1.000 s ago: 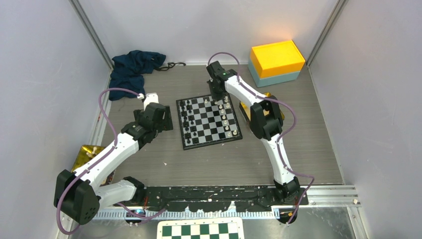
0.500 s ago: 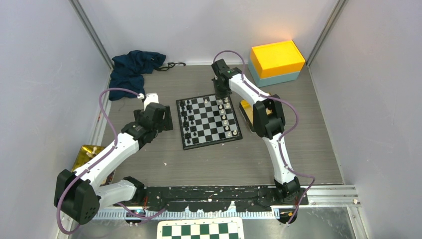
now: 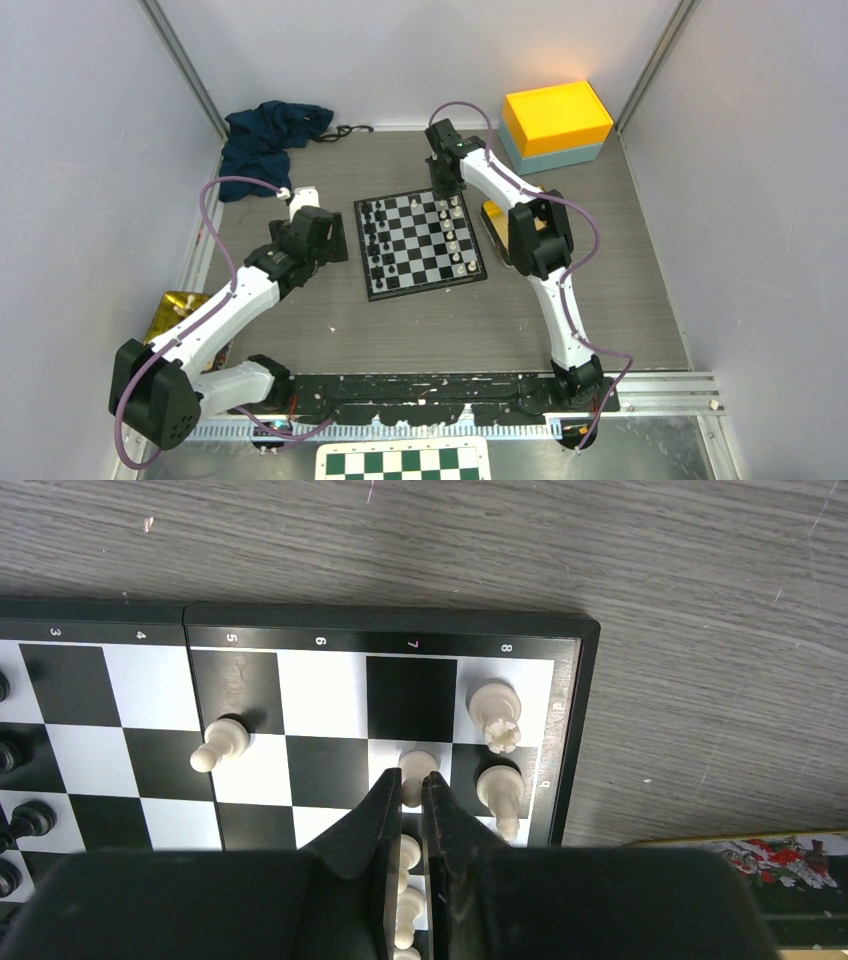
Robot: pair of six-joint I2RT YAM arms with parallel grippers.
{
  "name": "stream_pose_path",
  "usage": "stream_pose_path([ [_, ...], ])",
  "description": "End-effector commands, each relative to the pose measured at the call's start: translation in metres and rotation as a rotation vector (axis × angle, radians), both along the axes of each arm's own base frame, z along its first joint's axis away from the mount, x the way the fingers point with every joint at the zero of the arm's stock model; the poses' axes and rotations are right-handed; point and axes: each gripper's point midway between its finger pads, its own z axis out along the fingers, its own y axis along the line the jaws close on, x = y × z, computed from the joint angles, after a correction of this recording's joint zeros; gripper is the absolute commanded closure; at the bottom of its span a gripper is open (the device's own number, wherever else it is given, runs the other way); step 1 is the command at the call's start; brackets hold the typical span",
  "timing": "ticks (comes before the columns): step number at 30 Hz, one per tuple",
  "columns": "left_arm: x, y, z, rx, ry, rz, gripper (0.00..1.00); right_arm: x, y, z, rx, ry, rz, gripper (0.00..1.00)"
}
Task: Set up the chess pieces on the board
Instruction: Place the chess piece on the chessboard.
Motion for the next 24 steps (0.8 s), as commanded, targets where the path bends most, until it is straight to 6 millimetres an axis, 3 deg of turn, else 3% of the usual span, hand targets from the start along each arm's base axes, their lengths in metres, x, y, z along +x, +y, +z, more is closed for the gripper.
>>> stream_pose_path([
  [1, 0.0110, -0.0043, 0.0165, -0.030, -0.061, 0.008, 0.00, 0.0041, 0.0067, 0.0441, 0.056, -0.084, -0.002, 0.90],
  [24, 0.0090, -0.0047, 0.0157, -0.039, -0.061, 0.007, 0.00, -0.0050, 0.0081, 0.0418, 0.044, -0.073, 0.007, 0.90],
])
